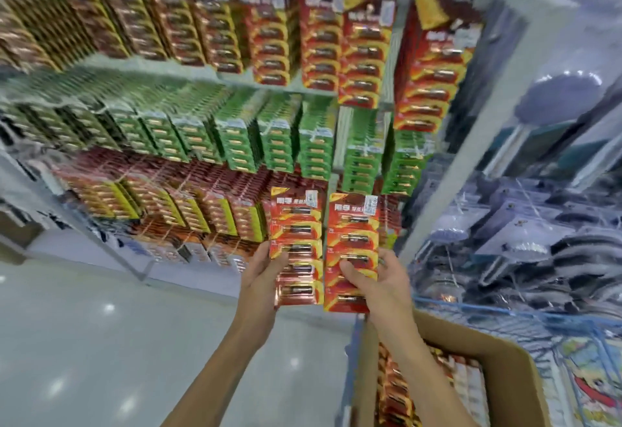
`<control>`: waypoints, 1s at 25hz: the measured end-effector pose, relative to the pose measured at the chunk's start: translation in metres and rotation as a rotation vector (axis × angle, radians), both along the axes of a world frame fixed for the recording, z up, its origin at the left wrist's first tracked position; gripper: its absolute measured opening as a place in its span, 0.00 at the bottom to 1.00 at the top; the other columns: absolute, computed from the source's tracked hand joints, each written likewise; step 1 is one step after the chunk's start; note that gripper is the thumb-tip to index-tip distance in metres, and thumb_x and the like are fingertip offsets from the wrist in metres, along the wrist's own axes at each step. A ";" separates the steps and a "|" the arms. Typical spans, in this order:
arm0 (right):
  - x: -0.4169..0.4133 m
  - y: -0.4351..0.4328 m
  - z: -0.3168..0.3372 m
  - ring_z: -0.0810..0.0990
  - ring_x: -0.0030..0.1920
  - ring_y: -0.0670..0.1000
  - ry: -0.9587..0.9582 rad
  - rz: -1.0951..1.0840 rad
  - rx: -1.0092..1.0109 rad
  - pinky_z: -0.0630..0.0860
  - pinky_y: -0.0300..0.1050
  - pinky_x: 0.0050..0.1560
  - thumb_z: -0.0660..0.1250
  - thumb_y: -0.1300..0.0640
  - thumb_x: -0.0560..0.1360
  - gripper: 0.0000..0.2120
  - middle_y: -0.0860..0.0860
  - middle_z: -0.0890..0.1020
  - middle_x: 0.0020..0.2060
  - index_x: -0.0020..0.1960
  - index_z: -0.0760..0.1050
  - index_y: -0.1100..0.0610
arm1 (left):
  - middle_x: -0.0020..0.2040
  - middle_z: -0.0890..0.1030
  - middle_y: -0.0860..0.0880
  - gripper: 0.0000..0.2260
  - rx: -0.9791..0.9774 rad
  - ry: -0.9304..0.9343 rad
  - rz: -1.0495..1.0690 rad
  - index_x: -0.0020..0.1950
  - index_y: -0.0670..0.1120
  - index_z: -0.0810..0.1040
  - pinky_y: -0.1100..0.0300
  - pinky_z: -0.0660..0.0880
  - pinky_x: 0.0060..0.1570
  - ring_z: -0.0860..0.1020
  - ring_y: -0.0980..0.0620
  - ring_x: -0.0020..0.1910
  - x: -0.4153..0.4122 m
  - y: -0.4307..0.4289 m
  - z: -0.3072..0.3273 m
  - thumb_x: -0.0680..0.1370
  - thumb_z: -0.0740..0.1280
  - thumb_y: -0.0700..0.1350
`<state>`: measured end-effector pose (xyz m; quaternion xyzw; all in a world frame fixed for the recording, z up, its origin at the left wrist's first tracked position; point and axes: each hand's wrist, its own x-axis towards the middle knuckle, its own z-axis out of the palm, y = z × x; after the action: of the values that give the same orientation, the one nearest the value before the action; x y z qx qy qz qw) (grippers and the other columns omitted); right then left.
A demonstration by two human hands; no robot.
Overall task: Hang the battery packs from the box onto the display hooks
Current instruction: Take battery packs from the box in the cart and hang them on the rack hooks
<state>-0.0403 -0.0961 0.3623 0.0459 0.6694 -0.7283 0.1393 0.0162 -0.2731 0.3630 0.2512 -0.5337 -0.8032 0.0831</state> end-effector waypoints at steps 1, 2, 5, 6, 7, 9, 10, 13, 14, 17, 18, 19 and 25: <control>-0.002 -0.020 0.006 0.88 0.50 0.50 0.019 0.006 -0.001 0.85 0.48 0.47 0.80 0.56 0.70 0.20 0.49 0.88 0.51 0.58 0.76 0.52 | 0.60 0.86 0.47 0.14 0.006 0.003 0.011 0.67 0.50 0.79 0.44 0.82 0.54 0.86 0.45 0.57 -0.003 -0.022 0.007 0.82 0.67 0.42; -0.005 -0.038 0.013 0.88 0.50 0.49 0.037 0.006 -0.010 0.85 0.45 0.46 0.79 0.58 0.72 0.19 0.48 0.88 0.51 0.58 0.76 0.53 | 0.62 0.85 0.47 0.17 0.012 0.021 0.017 0.70 0.49 0.77 0.41 0.81 0.58 0.84 0.44 0.59 -0.006 -0.041 0.014 0.81 0.69 0.44; -0.011 -0.083 0.031 0.88 0.48 0.51 0.103 -0.005 -0.021 0.83 0.41 0.41 0.76 0.61 0.75 0.15 0.50 0.88 0.49 0.58 0.76 0.56 | 0.67 0.82 0.44 0.25 -0.017 0.105 -0.001 0.75 0.48 0.74 0.37 0.77 0.63 0.82 0.42 0.64 -0.013 -0.089 0.033 0.78 0.73 0.51; -0.012 -0.098 0.038 0.88 0.47 0.51 0.130 -0.006 -0.031 0.83 0.41 0.40 0.75 0.62 0.76 0.13 0.50 0.88 0.48 0.58 0.76 0.57 | 0.66 0.83 0.44 0.24 -0.036 0.140 -0.029 0.74 0.48 0.74 0.39 0.78 0.62 0.83 0.42 0.63 -0.016 -0.103 0.041 0.79 0.71 0.52; -0.013 -0.110 0.047 0.88 0.47 0.51 0.153 -0.001 -0.041 0.83 0.41 0.39 0.73 0.61 0.77 0.11 0.50 0.88 0.48 0.58 0.76 0.57 | 0.66 0.83 0.45 0.24 -0.057 0.162 -0.053 0.74 0.48 0.74 0.40 0.78 0.61 0.83 0.43 0.63 -0.017 -0.116 0.049 0.79 0.70 0.53; -0.016 -0.129 0.059 0.87 0.49 0.48 0.205 0.008 -0.050 0.83 0.40 0.40 0.71 0.58 0.79 0.08 0.48 0.88 0.48 0.57 0.77 0.56 | 0.66 0.82 0.46 0.24 -0.091 0.193 -0.074 0.74 0.49 0.74 0.42 0.78 0.62 0.82 0.45 0.64 -0.024 -0.137 0.062 0.79 0.71 0.55; -0.018 -0.136 0.064 0.87 0.50 0.46 0.234 0.003 -0.036 0.83 0.40 0.43 0.71 0.56 0.79 0.08 0.46 0.87 0.49 0.57 0.77 0.55 | 0.65 0.84 0.47 0.23 -0.112 0.220 -0.076 0.73 0.48 0.75 0.43 0.80 0.61 0.83 0.47 0.62 -0.028 -0.145 0.068 0.80 0.70 0.54; -0.029 -0.151 0.080 0.83 0.59 0.46 0.281 -0.005 -0.014 0.81 0.50 0.58 0.72 0.47 0.76 0.13 0.43 0.86 0.53 0.58 0.77 0.49 | 0.55 0.88 0.54 0.15 -0.173 0.261 -0.086 0.67 0.49 0.78 0.57 0.84 0.49 0.86 0.56 0.53 -0.044 -0.163 0.086 0.81 0.67 0.50; -0.035 -0.153 0.086 0.81 0.62 0.45 0.286 -0.009 -0.017 0.79 0.48 0.62 0.71 0.46 0.75 0.14 0.40 0.85 0.55 0.58 0.76 0.48 | 0.50 0.88 0.57 0.10 -0.183 0.272 -0.095 0.62 0.52 0.79 0.62 0.83 0.44 0.86 0.59 0.50 -0.051 -0.166 0.093 0.82 0.67 0.48; -0.050 -0.155 0.105 0.75 0.56 0.30 0.281 0.011 -0.021 0.72 0.30 0.56 0.70 0.50 0.79 0.10 0.28 0.79 0.52 0.57 0.71 0.44 | 0.52 0.88 0.57 0.09 -0.193 0.288 -0.114 0.62 0.55 0.79 0.59 0.83 0.47 0.86 0.59 0.51 -0.075 -0.174 0.106 0.82 0.67 0.48; -0.057 -0.156 0.109 0.76 0.48 0.25 0.290 0.013 -0.020 0.73 0.24 0.48 0.69 0.53 0.80 0.08 0.25 0.80 0.44 0.55 0.71 0.44 | 0.54 0.88 0.56 0.10 -0.197 0.288 -0.112 0.63 0.55 0.79 0.57 0.83 0.49 0.86 0.56 0.53 -0.082 -0.173 0.114 0.82 0.67 0.49; -0.065 -0.158 0.114 0.77 0.43 0.23 0.301 0.027 -0.024 0.73 0.22 0.41 0.69 0.55 0.80 0.08 0.24 0.81 0.39 0.53 0.72 0.43 | 0.53 0.88 0.55 0.10 -0.199 0.307 -0.117 0.63 0.54 0.79 0.57 0.84 0.48 0.86 0.55 0.52 -0.090 -0.174 0.117 0.82 0.67 0.48; -0.115 -0.153 0.122 0.73 0.72 0.45 0.383 -0.037 -0.036 0.77 0.44 0.61 0.73 0.36 0.73 0.30 0.41 0.77 0.69 0.71 0.71 0.45 | 0.55 0.88 0.54 0.14 -0.207 0.374 -0.094 0.64 0.50 0.78 0.53 0.84 0.50 0.86 0.54 0.53 -0.139 -0.170 0.139 0.80 0.71 0.53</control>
<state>-0.1557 -0.2493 0.4846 -0.0837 0.6694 -0.7382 -0.0031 -0.1232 -0.4435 0.5019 0.0626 -0.5998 -0.7797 0.1686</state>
